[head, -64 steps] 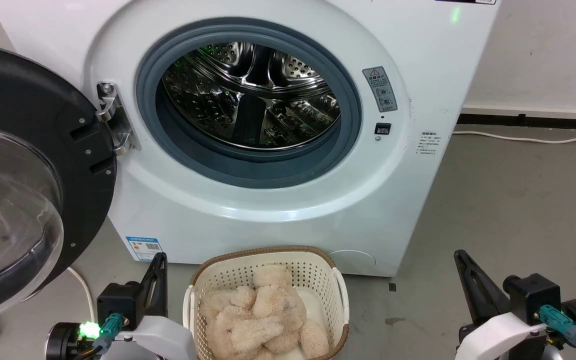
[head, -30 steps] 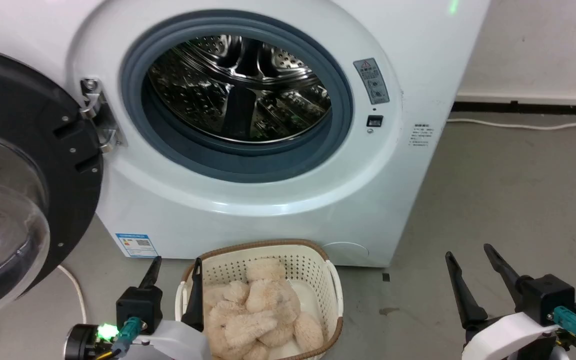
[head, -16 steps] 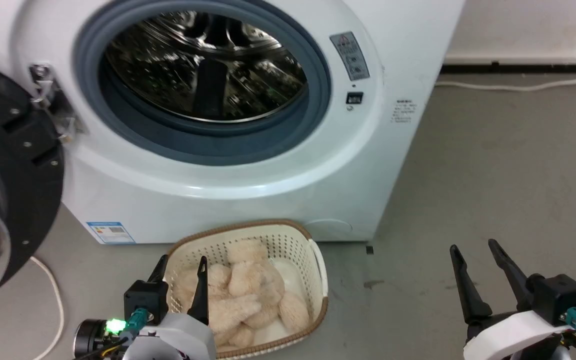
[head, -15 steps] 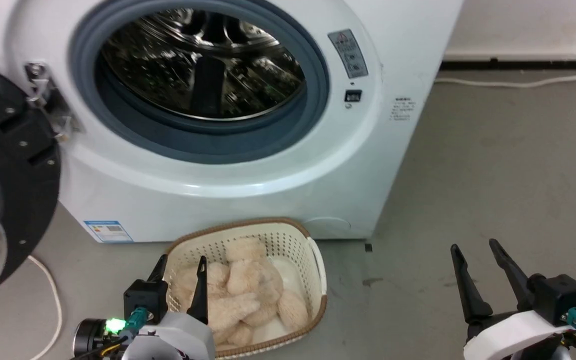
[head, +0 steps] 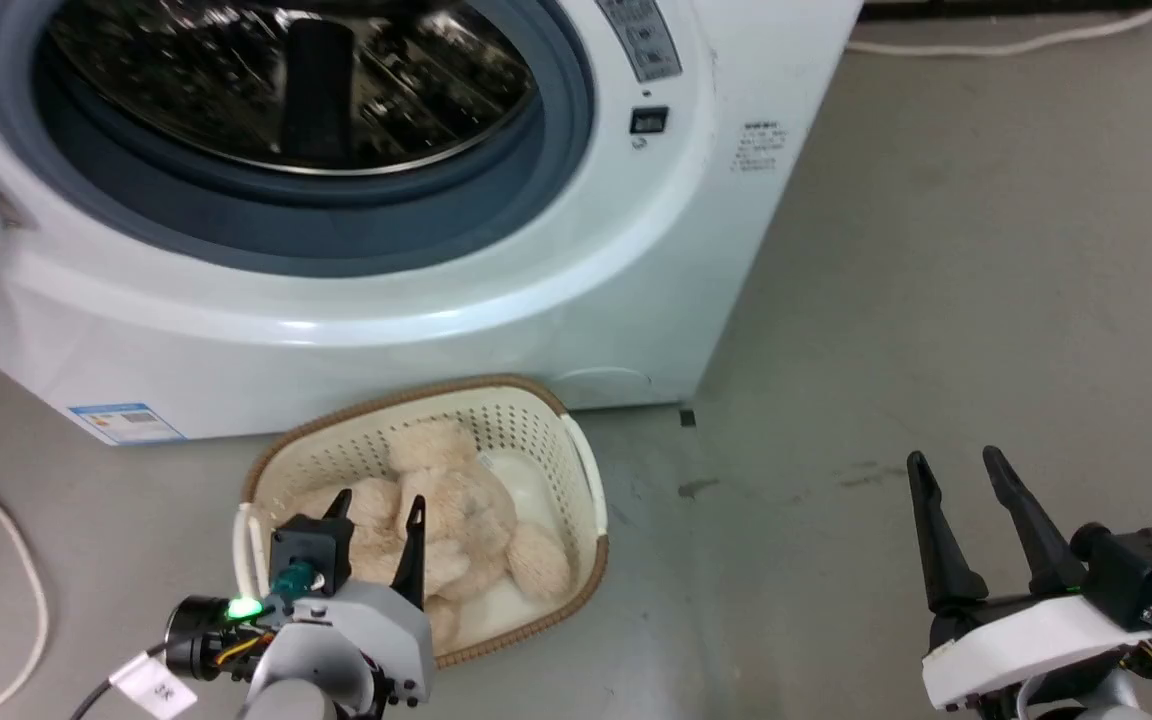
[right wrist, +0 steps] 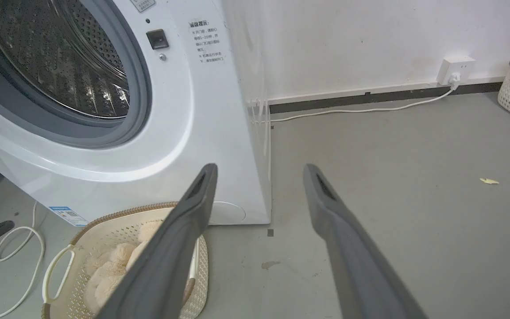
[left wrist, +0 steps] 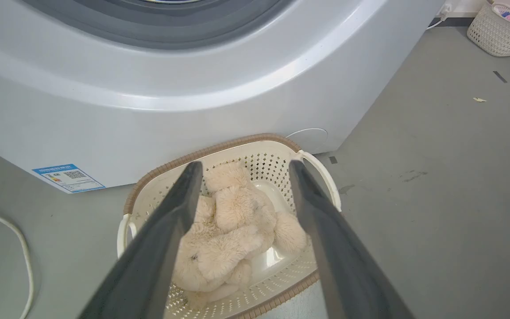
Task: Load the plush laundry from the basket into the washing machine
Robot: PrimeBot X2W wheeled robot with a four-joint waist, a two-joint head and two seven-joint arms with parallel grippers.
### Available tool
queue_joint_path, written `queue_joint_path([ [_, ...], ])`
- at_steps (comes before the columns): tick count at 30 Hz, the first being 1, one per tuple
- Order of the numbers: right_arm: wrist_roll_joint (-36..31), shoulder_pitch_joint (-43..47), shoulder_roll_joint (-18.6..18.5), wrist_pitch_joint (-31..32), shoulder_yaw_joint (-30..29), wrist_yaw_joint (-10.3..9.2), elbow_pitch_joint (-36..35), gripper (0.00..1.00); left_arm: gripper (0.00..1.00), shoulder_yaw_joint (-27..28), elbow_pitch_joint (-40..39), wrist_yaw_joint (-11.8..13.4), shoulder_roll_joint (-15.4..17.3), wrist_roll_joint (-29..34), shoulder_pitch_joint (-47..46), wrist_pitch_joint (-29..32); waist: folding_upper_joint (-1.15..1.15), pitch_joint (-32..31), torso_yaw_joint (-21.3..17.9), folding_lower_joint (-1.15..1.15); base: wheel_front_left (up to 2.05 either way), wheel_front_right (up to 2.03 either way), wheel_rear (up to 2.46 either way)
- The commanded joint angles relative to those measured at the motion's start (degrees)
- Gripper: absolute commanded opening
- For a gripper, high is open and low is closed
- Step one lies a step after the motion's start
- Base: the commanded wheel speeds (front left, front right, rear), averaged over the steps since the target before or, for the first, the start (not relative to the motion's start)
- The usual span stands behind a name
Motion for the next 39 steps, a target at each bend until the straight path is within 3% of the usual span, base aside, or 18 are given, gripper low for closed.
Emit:
queue_joint_path([
  [1, 0.9, -1.1, 0.0, -0.5, 0.2, 0.02, 0.2, 1.00, 1.00, -0.2, 1.4, -0.1, 0.3, -0.7, -1.5, 0.1, 0.00, 1.2, -0.9, -0.01, 0.00, 0.00, 0.00],
  [10, 4.4, -2.2, 0.0, -1.6, 1.0, 0.03, 0.4, 1.00, 1.00, -0.1, 7.6, 0.7, 2.2, -3.5, -5.8, 0.5, 0.00, 5.4, -3.1, -0.01, 0.00, 0.00, 0.00],
  [18, 8.0, -3.5, 0.0, -2.8, 2.6, 0.03, 0.3, 1.00, 1.00, 0.4, 12.9, 3.8, 5.2, -6.3, -10.0, 1.0, 0.00, 9.8, -5.2, -0.01, 0.00, 0.00, 0.00],
  [25, 10.6, -4.4, 0.0, -3.7, 3.0, 0.03, 0.2, 1.00, 1.00, -0.5, 15.7, 4.5, 6.7, -7.9, -12.8, 1.8, 0.00, 13.1, -6.9, -0.01, 0.00, 0.00, 0.00],
  [29, 12.1, -4.9, 0.0, -4.1, 2.6, 0.03, 0.6, 1.00, 1.00, 0.6, 16.9, 3.6, 6.2, -11.1, -14.2, 2.3, 0.00, 14.9, -7.9, -0.01, 0.00, 0.00, 0.00],
  [39, 16.3, -6.3, 0.0, -5.3, 2.8, 0.03, 1.5, 1.00, 1.00, -3.8, 21.1, 5.2, 8.7, -10.2, -18.5, 5.1, 0.00, 19.3, -10.6, -0.01, 0.00, 0.00, 0.00],
])
